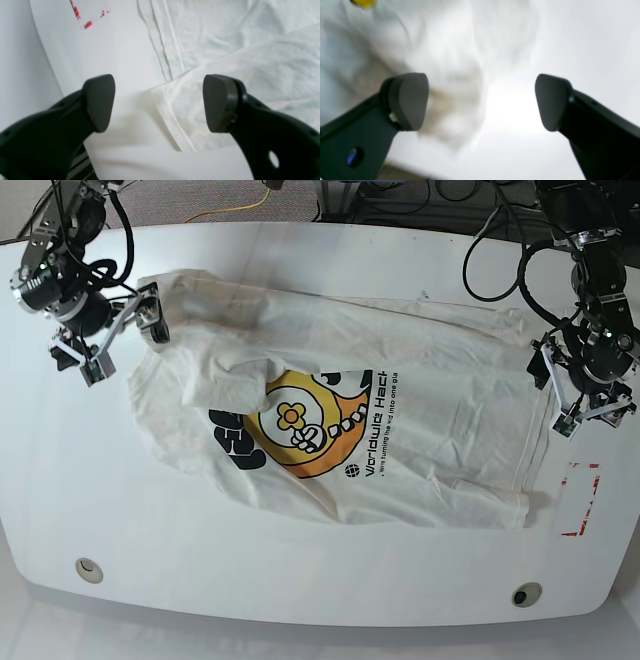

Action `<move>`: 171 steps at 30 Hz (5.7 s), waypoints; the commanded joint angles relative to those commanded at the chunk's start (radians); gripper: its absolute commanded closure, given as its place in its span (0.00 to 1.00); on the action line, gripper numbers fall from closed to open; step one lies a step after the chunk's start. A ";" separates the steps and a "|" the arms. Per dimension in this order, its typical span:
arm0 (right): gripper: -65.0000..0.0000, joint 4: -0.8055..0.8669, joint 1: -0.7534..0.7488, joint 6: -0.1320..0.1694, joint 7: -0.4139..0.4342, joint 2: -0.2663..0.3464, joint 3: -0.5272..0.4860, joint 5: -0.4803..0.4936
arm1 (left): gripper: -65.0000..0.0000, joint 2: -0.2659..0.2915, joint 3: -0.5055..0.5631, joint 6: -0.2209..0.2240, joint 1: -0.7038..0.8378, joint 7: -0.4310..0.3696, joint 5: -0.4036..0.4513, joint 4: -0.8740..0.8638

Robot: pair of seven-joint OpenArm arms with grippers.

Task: Layout the t-shirt on the table in an organized manner, then fold the t-shirt properly
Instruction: 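Pull the grasped corner outward with the right gripper and release, then grasp the shoulder edge with both grippers, then pull the shoulder edge apart with both grippers to stretch the shirt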

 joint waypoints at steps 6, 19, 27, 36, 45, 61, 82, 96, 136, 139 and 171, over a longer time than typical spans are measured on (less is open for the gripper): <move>0.00 -0.021 -0.074 0.000 0.000 -0.011 0.026 0.055 | 0.21 0.000 0.000 0.000 0.000 0.000 0.000 -0.002; 0.00 -0.167 -0.048 0.000 0.009 -0.038 0.020 0.060 | 0.21 0.002 0.000 0.000 0.000 0.000 -0.002 -0.002; 0.00 -0.307 -0.025 0.000 0.066 -0.034 0.015 0.058 | 0.21 0.002 0.000 0.000 0.000 0.000 -0.002 -0.002; 0.37 -0.373 -0.011 0.000 0.087 0.000 -0.035 0.057 | 0.21 0.002 -0.003 0.000 0.048 0.000 -0.006 0.009; 0.76 -0.374 -0.011 0.000 0.089 0.002 -0.038 0.057 | 0.23 0.032 -0.008 0.000 0.126 -0.002 -0.008 0.025; 0.96 -0.374 -0.011 0.000 0.089 0.006 -0.038 0.057 | 1.00 0.086 -0.002 0.000 0.160 -0.048 -0.002 -0.020; 1.00 -0.374 -0.014 0.000 0.086 0.141 -0.040 0.048 | 1.00 0.081 0.000 0.000 0.161 -0.074 0.002 -0.193; 1.00 -0.373 -0.021 0.000 0.083 0.279 -0.118 0.015 | 1.00 0.052 0.000 0.000 0.186 -0.094 0.002 -0.190; 0.49 -0.373 -0.091 0.000 0.112 0.373 -0.213 0.012 | 0.80 0.037 -0.005 0.000 0.219 0.087 -0.002 0.064; 0.72 -0.379 -0.092 0.000 0.126 0.373 -0.213 0.011 | 0.80 0.028 -0.005 0.000 0.219 0.087 -0.002 0.064; 0.99 -0.373 -0.114 0.000 0.129 0.255 -0.204 -0.285 | 0.80 0.011 -0.002 0.000 0.216 0.083 -0.005 0.064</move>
